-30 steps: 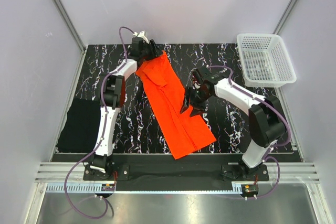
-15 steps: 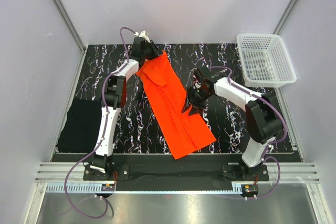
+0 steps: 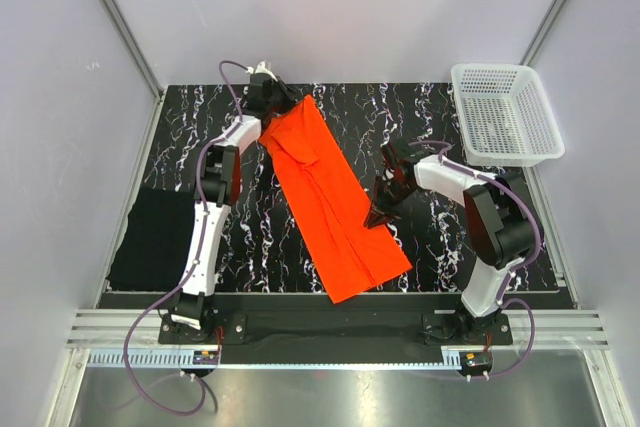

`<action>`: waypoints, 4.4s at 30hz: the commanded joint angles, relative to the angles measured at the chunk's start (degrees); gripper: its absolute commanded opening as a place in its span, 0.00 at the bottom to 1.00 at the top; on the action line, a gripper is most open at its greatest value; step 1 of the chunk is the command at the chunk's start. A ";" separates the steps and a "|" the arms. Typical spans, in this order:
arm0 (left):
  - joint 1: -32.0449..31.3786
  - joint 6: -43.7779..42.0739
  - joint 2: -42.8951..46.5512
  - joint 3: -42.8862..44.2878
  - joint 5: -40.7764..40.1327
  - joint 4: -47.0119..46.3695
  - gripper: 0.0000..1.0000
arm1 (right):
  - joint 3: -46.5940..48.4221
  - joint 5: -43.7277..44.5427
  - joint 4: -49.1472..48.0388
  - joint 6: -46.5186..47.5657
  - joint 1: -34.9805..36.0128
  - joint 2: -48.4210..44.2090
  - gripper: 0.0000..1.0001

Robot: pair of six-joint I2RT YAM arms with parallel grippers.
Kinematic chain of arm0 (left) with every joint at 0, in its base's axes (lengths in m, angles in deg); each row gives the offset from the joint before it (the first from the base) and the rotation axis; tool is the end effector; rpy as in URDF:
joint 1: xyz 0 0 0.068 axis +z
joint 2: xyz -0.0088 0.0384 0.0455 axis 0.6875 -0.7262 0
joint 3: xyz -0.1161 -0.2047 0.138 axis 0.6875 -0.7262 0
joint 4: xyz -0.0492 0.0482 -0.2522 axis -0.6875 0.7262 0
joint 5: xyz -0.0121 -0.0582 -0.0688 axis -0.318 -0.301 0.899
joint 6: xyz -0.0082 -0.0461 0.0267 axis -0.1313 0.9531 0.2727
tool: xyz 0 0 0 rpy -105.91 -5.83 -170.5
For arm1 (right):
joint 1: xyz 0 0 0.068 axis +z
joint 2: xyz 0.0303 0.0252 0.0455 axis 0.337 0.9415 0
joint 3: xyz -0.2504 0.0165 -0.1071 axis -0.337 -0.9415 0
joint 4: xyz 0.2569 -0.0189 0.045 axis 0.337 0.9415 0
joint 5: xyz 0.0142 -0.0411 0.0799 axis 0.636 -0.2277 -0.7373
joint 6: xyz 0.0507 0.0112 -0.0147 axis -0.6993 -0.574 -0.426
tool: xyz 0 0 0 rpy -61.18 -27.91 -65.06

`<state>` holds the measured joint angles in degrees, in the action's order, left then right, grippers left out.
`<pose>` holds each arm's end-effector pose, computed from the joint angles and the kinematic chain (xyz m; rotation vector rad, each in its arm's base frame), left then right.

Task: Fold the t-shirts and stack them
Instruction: Fold the tshirt

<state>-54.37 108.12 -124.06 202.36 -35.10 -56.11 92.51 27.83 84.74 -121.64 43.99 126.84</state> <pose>0.5957 -0.1254 0.1327 -0.3926 1.9726 -0.9165 0.2989 0.1502 0.1641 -0.2359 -3.0478 -0.7201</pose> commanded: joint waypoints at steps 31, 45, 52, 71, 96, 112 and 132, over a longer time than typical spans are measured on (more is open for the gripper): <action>-4.52 -14.45 43.32 -32.64 -22.70 27.26 0.55 | 9.26 6.90 11.86 12.61 -0.12 -3.94 0.56; -13.58 -12.43 30.51 -26.43 -24.21 34.12 0.56 | 7.67 0.22 9.67 12.44 0.75 -4.48 0.54; -11.04 -11.90 21.72 -18.71 -18.42 36.32 0.54 | 6.89 -1.80 6.59 10.06 0.84 -4.04 0.54; -10.59 -19.54 4.29 5.14 8.84 32.89 0.51 | -0.32 -10.76 -4.82 3.57 1.19 -0.44 0.54; -9.19 -25.88 71.26 -58.71 -0.12 33.60 0.72 | -8.66 -10.58 -14.93 -5.48 6.03 1.49 0.54; -9.19 -16.03 100.90 -89.34 7.07 40.63 0.70 | -0.32 -5.76 -22.78 -23.17 14.91 2.30 0.56; -10.33 4.18 94.58 -110.26 9.98 25.08 0.64 | -25.99 -1.54 -11.96 -9.02 10.95 -23.72 0.52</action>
<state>-64.54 110.11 -28.00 93.97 -25.85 -24.75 67.62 26.17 72.48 -133.05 56.18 104.59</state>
